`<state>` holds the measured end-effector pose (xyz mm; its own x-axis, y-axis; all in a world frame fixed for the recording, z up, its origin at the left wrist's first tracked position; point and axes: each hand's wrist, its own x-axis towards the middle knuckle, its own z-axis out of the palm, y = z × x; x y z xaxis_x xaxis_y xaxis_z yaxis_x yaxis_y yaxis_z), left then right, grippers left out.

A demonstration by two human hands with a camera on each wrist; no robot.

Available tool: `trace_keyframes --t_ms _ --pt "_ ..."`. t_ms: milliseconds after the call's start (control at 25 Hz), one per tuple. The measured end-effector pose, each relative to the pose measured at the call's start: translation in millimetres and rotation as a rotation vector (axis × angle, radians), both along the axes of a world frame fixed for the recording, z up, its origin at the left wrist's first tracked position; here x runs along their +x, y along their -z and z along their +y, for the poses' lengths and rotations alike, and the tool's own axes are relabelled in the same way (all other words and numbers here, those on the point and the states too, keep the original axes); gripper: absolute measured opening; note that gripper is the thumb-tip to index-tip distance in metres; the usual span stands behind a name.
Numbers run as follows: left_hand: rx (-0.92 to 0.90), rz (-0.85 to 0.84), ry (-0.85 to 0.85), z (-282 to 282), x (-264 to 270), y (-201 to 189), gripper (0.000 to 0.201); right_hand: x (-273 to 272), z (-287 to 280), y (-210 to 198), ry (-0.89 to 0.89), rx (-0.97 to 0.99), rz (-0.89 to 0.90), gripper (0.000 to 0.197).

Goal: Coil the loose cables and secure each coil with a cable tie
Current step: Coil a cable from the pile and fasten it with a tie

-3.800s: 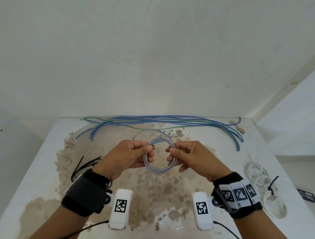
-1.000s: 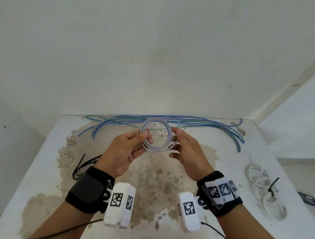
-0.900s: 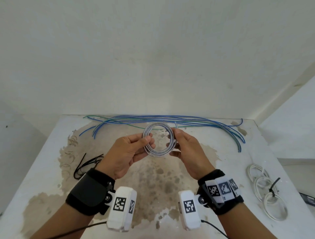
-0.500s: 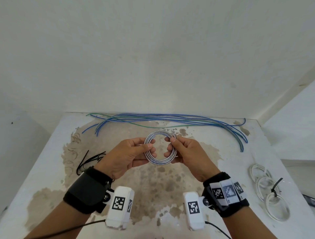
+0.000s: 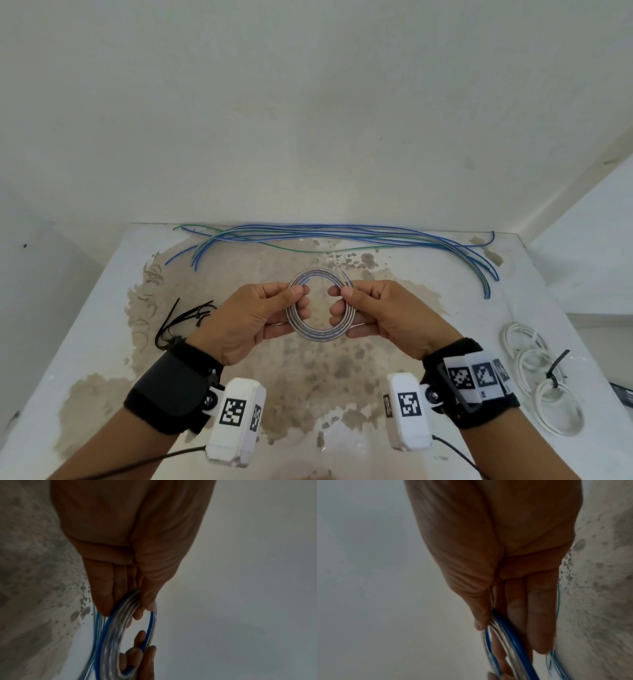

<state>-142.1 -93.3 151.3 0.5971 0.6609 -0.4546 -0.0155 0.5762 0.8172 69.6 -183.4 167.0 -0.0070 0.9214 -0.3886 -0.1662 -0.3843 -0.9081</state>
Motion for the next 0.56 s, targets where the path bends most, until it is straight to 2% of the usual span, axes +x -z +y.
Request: trace_keyframes --t_ms 120,200,280,400,480,560 --pt "-0.025 0.009 0.08 -4.1 -5.0 3.0 0.033 3.6 -3.4 1.5 -0.052 0.0 0.006 0.037" --pt "-0.02 0.002 0.05 -5.8 -6.9 5.2 0.03 1.5 -3.2 4.2 -0.07 0.009 -0.012 0.036" --pt "-0.02 -0.025 -0.055 -4.5 -6.5 6.5 0.026 -3.4 0.8 9.9 0.01 0.036 0.003 0.033" --pt "-0.117 -0.109 -0.327 5.0 -4.9 9.2 0.013 -15.2 9.4 16.6 0.274 0.101 0.145 0.028" --pt "-0.166 -0.137 -0.459 15.0 -4.8 9.8 0.01 -24.3 9.2 18.1 0.299 0.126 0.253 0.023" --pt "-0.174 -0.138 -0.519 24.8 -5.6 6.4 0.012 -31.2 6.8 19.2 0.244 0.134 0.266 0.024"
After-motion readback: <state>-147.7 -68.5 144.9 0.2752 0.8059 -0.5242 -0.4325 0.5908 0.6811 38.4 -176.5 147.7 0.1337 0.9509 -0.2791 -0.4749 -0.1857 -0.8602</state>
